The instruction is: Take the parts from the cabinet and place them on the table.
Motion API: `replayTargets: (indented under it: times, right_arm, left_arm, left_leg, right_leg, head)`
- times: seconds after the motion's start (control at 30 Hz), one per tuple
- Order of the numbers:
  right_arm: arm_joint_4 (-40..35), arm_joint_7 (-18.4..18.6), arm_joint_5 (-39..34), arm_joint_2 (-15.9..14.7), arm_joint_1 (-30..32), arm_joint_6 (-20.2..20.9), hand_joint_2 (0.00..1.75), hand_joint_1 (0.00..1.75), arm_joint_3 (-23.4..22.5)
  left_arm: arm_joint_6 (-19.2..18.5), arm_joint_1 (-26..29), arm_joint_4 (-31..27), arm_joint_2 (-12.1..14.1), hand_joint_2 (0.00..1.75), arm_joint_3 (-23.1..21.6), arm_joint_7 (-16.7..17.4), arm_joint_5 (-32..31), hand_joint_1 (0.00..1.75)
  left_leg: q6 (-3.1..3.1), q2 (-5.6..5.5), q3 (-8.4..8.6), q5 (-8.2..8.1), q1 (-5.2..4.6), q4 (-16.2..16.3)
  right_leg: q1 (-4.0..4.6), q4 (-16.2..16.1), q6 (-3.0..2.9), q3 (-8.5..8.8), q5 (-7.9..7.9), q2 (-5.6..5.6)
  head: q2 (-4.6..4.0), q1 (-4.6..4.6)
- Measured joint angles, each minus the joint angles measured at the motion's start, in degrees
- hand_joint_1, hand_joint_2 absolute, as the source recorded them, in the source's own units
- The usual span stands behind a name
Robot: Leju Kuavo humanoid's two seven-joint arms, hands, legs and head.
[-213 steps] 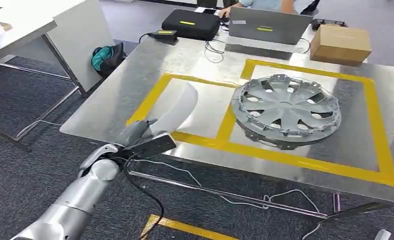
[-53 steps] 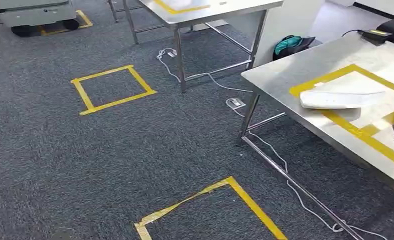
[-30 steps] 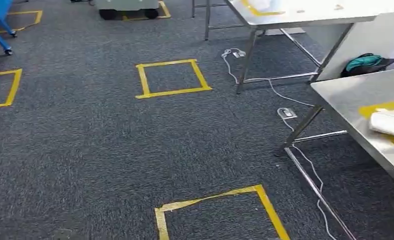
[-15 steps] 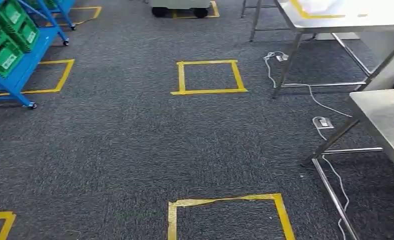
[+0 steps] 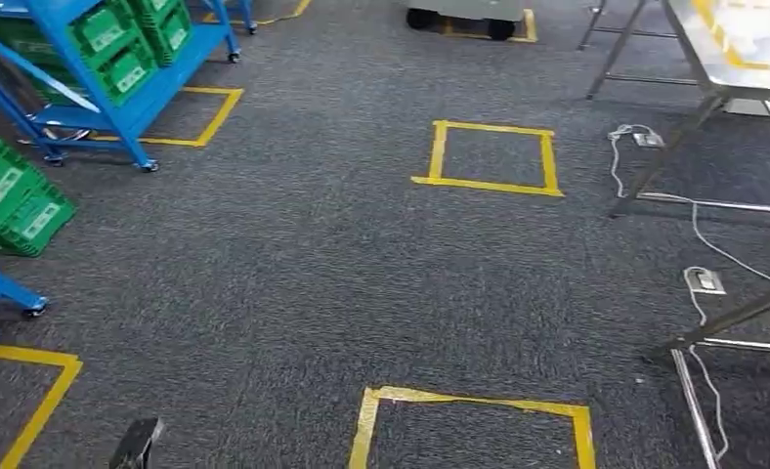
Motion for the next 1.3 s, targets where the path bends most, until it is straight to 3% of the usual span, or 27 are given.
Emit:
replayTargets:
  times: [0.07,0.13,0.17,0.2,0.33,0.37,0.4,0.43,0.5,0.53,0.57,0.63,0.67,0.7,0.77,0.83,0.87,0.9,0.93,1.0,1.03,1.07,1.1,1.17,1.2,1.23,1.3]
  right_arm:
    - [0.00,0.24,0.38,-0.48,-0.26,0.09,0.00,0.00,0.60]
    - [0.00,0.33,0.53,-0.79,-0.30,0.09,0.00,0.00,1.08]
    - [0.00,0.37,0.57,-0.97,-0.26,0.09,0.00,0.00,1.41]
    - [0.02,0.40,0.64,-1.10,-0.24,0.09,0.00,0.00,1.52]
    - [0.09,0.11,1.25,-1.14,-0.25,-0.20,0.00,0.00,2.28]
    - [0.13,-0.02,1.29,-1.14,-0.32,-0.26,0.00,0.00,2.43]
    - [0.13,-0.17,1.36,-1.16,-0.38,-0.37,0.00,0.00,2.61]
    - [0.13,-0.19,1.38,-1.18,-0.23,-0.50,0.00,0.00,2.76]
    - [0.13,-0.19,1.45,-1.27,-0.06,-0.57,0.00,0.00,2.87]
    - [0.13,-0.19,1.56,-1.27,-0.07,-0.65,0.00,0.00,2.94]
    - [0.13,-0.08,1.64,-1.27,-0.12,-0.92,0.00,0.00,3.24]
    - [0.22,0.37,1.73,-1.27,-0.19,-1.16,0.00,0.00,4.31]
    - [0.29,0.42,1.73,-1.25,-0.19,-1.22,0.00,0.00,4.97]
    - [0.29,0.42,1.73,-1.36,-0.15,-1.33,0.00,0.00,5.42]
    - [0.29,0.20,1.77,-1.53,-0.05,-1.59,0.00,0.00,6.30]
    - [0.29,-0.28,1.80,-1.64,-0.26,-1.73,0.00,0.00,6.98]
    - [0.29,-0.48,1.80,-1.66,-0.39,-1.75,0.00,0.00,7.35]
    - [0.29,-0.65,1.80,-1.82,-0.51,-1.86,0.00,0.00,7.57]
    - [0.31,-0.74,1.80,-1.82,-0.43,-1.90,0.00,0.00,7.64]
    - [0.44,-1.09,1.80,-1.82,-0.15,-1.94,0.00,0.00,8.25]
    - [0.48,-1.20,1.80,-1.82,-0.02,-2.09,0.00,0.00,8.77]
    - [0.50,-1.22,1.80,-1.84,0.06,-2.32,0.00,0.00,9.14]
    - [0.50,-1.24,1.80,-1.84,0.05,-2.42,0.00,0.00,9.45]
    - [0.50,-1.27,1.80,-1.90,-0.01,-2.62,0.00,0.00,10.08]
    - [0.53,-1.29,1.80,-1.95,-0.01,-2.64,0.00,0.00,10.28]
    - [0.70,-1.31,1.78,-1.95,-0.04,-2.60,0.00,0.00,10.45]
    - [0.74,-1.29,1.77,-1.97,-0.03,-2.36,0.00,0.00,10.56]
  left_arm:
    - [-0.73,-0.96,-0.66,0.13,0.00,0.09,0.80,1.50,0.00]
    - [-0.97,-1.04,-1.08,0.18,0.00,0.11,0.97,2.51,0.00]
    - [-0.97,-1.10,-1.21,0.11,0.00,0.16,0.97,2.79,0.00]
    - [-0.97,-1.26,-1.27,0.13,0.00,0.18,0.97,3.14,0.00]
    - [0.30,-1.06,-2.19,0.09,0.00,0.42,0.43,6.24,0.00]
    - [0.43,-0.85,-2.54,0.09,0.00,0.44,0.43,6.75,0.00]
    - [0.43,-0.75,-2.78,-0.17,0.00,0.46,0.45,7.07,0.00]
    - [0.45,-0.90,-2.98,-0.28,0.00,0.46,0.45,7.31,0.00]
    - [0.45,-1.01,-3.22,-0.39,0.00,0.46,0.45,7.42,0.00]
    - [0.50,-0.81,-3.41,-0.39,0.00,0.46,0.45,7.99,0.00]
    - [0.54,-0.55,-3.70,-0.39,0.00,0.48,0.45,8.54,0.00]
    - [0.50,-0.06,-4.31,-0.24,0.00,0.48,0.67,9.59,0.00]
    - [0.45,0.21,-4.64,-0.11,0.00,0.48,1.04,9.94,0.00]
    - [0.41,0.40,-4.75,-0.04,0.00,0.48,1.32,10.39,0.00]
    - [0.41,0.76,-4.92,0.26,0.00,0.51,1.72,10.79,0.00]
    - [0.45,1.67,-4.94,0.83,0.00,0.51,1.76,10.79,0.00]
    - [0.45,1.88,-4.94,0.96,0.00,0.53,1.98,10.74,0.00]
    - [0.45,1.86,-4.97,1.03,0.00,0.53,2.18,10.70,0.00]
    - [0.50,1.63,-4.97,1.29,0.00,0.51,2.22,10.68,0.00]
    - [0.56,1.34,-4.97,1.47,0.00,0.46,2.22,10.46,0.00]
    - [0.54,1.38,-4.97,1.55,0.00,0.44,2.24,10.46,0.00]
    - [0.41,1.41,-4.97,1.64,0.00,0.44,2.31,10.66,0.00]
    - [0.28,1.43,-4.97,1.73,0.00,0.44,2.33,10.81,0.00]
    - [-0.05,1.42,-4.97,1.77,0.00,0.44,2.33,11.09,0.00]
    - [-0.16,1.40,-4.97,1.82,0.00,0.42,2.33,11.16,0.00]
    - [-0.29,1.23,-4.97,2.06,0.00,0.40,2.33,11.16,0.00]
    - [-0.55,1.19,-4.97,2.32,0.00,0.29,2.35,11.14,0.00]
  left_leg:
    - [-0.03,-1.61,0.16,0.08,-0.16,0.03]
    - [-0.13,-2.90,0.35,0.13,-0.18,0.06]
    - [-0.25,-3.56,0.30,0.20,-0.10,0.07]
    - [-0.61,-4.13,0.01,0.25,-0.27,0.23]
    - [-2.30,-6.86,-1.16,1.21,0.32,-0.05]
    - [-2.30,-5.95,-1.36,0.76,0.39,0.40]
    - [-2.42,-2.20,-2.16,-0.81,-0.07,2.04]
    - [-2.69,-0.19,-4.07,-3.43,-0.07,6.11]
    - [-3.09,0.93,-8.08,-7.41,0.11,15.09]
    - [-3.29,1.02,-9.36,-8.01,0.18,17.97]
    - [-3.45,1.06,-9.00,-7.06,0.27,17.60]
    - [-3.64,1.88,-4.96,-2.62,0.40,10.04]
    - [-3.71,3.63,-1.96,-0.44,0.38,4.62]
    - [-3.81,6.66,0.05,0.04,0.23,1.18]
    - [-2.21,5.33,-0.17,-0.18,-0.06,0.39]
    - [-1.53,4.08,-0.26,-0.22,-0.27,0.37]
    - [-0.99,3.39,-0.12,0.05,0.14,0.11]
    - [-0.74,2.88,-0.12,0.05,0.23,0.12]
    - [-0.35,2.27,-0.16,0.10,0.25,0.12]
    - [-0.06,0.85,-0.26,0.11,0.17,0.14]
    - [-0.01,-0.02,-0.24,0.14,0.07,0.15]
    - [-0.02,-0.82,-0.23,0.17,0.04,0.17]
    - [-0.07,-1.73,-0.20,0.20,0.04,0.18]
    - [-0.24,-3.36,-0.02,0.30,0.17,0.20]
    - [-0.45,-3.98,-0.02,0.34,0.23,0.21]
    - [-0.90,-4.66,-0.43,0.41,-0.06,0.50]
    - [-1.71,-5.96,-0.95,0.89,0.39,0.10]
  right_leg:
    - [0.08,0.77,-0.40,-0.99,1.58,0.18]
    - [0.08,-8.08,-0.82,2.84,7.08,0.99]
    - [-0.09,-13.38,-0.90,5.29,9.57,3.05]
    - [-0.40,-15.80,-1.03,6.21,9.29,6.61]
    - [-0.11,-16.62,-1.61,6.73,9.44,4.47]
    - [-0.52,-17.25,-2.17,6.92,9.86,3.53]
    - [-0.35,-17.53,-2.50,7.04,9.99,2.84]
    - [-0.20,-17.54,-2.67,7.04,10.01,1.86]
    - [-0.07,-17.53,-2.85,7.03,9.88,-0.16]
    - [-0.07,-17.53,-2.85,7.02,9.84,-1.06]
    - [-0.10,-17.52,-2.84,7.07,9.79,-1.85]
    - [-0.24,-17.50,-2.61,7.25,9.60,-3.33]
    - [-0.27,-17.44,-2.31,7.47,9.40,-3.89]
    - [0.05,-17.37,-1.97,7.54,9.18,-4.38]
    - [0.42,-16.95,-1.27,7.59,8.79,-5.60]
    - [0.29,-17.28,-0.87,8.16,8.70,-6.78]
    - [0.00,-17.05,-0.32,7.83,8.23,-6.02]
    - [-0.09,-15.45,-0.08,7.30,6.96,-2.94]
    - [-0.12,-12.07,-0.07,5.85,5.01,-1.30]
    - [-0.12,-2.45,0.05,1.34,0.69,-0.15]
    - [-0.07,1.33,-0.02,-0.69,-0.37,-0.06]
    - [-0.07,1.89,-0.19,-1.31,0.25,-0.01]
    - [-0.08,-0.37,-0.36,-0.53,2.33,0.03]
    - [-0.20,-10.37,-0.73,4.12,7.95,1.10]
    - [-0.48,-14.99,-0.69,6.30,9.49,3.74]
    - [-0.90,-16.64,-0.53,6.74,8.57,6.69]
    - [-0.45,-16.34,-0.83,7.09,8.64,5.26]
  head:
    - [0.00,-0.02]
    - [0.00,-0.07]
    - [0.00,0.00]
    - [0.00,-0.02]
    - [0.00,-0.11]
    - [0.00,-0.13]
    - [0.00,-0.35]
    - [0.00,-0.65]
    - [0.00,-0.61]
    - [0.00,-0.61]
    - [0.00,-0.63]
    - [0.00,-0.59]
    - [0.00,-0.66]
    - [0.00,-0.74]
    - [0.00,-0.52]
    - [0.00,-0.57]
    - [0.00,-0.63]
    - [0.00,-0.35]
    - [0.00,-0.26]
    - [0.00,-0.18]
    - [0.00,-0.22]
    - [0.00,-0.22]
    - [0.00,-0.20]
    - [0.00,-0.20]
    - [0.00,-0.20]
    - [0.00,-0.28]
    - [0.00,-0.26]
